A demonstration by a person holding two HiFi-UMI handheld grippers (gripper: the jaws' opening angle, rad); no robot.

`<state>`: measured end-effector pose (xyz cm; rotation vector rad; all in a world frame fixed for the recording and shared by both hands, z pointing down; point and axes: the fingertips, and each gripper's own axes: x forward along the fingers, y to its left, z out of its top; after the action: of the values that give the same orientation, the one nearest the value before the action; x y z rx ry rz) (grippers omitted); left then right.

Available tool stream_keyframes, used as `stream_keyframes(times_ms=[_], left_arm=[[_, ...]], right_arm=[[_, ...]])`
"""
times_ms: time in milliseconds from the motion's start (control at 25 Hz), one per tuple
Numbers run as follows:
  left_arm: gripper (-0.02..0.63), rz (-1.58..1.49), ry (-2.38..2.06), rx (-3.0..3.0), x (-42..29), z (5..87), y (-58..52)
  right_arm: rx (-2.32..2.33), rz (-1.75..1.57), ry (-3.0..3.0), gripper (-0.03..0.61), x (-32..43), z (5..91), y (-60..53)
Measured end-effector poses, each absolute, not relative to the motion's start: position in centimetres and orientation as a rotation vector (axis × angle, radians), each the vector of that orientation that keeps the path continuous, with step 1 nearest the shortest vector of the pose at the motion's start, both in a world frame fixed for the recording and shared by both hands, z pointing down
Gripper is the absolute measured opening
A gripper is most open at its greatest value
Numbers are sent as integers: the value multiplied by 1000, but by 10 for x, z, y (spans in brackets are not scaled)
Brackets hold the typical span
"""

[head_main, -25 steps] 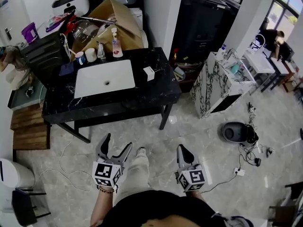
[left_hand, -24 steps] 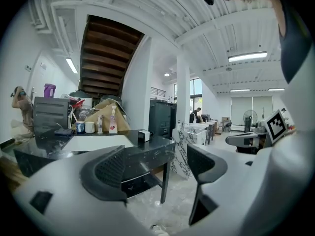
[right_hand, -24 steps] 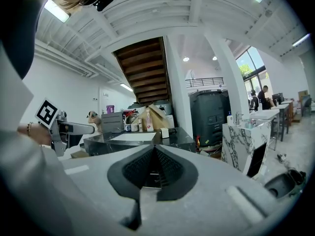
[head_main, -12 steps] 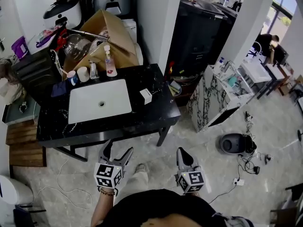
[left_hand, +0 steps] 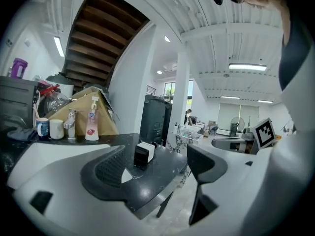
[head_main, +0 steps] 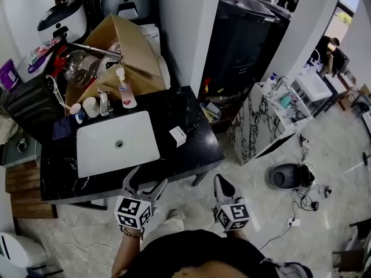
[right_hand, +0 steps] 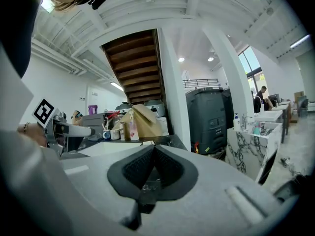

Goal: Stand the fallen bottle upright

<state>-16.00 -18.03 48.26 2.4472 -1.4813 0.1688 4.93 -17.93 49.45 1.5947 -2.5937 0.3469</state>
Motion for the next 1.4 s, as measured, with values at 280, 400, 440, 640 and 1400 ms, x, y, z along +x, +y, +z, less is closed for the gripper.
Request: stream_keyframes(times_ms=[280,400,440,640,1400], left_arm=[[373,217,-1434,2438,-170,500,-227],[373,249,-1412,2457,-169,498,-240],[373,267,-1408,2466,-168,498,-243],[373,407,-1394,2518,-163,500,-262],[368,1128,-768,2662,-38,507,-404]], right_arm=[[1657,384,-2544,5,53,510,-214],[1678,399,-2527,5,56,511,-220],[1681,401,-2521,5,58,513,-221],[1684,423,-2503,5,64,519,-225],[1676,290,-2538,5,108,472,-255]])
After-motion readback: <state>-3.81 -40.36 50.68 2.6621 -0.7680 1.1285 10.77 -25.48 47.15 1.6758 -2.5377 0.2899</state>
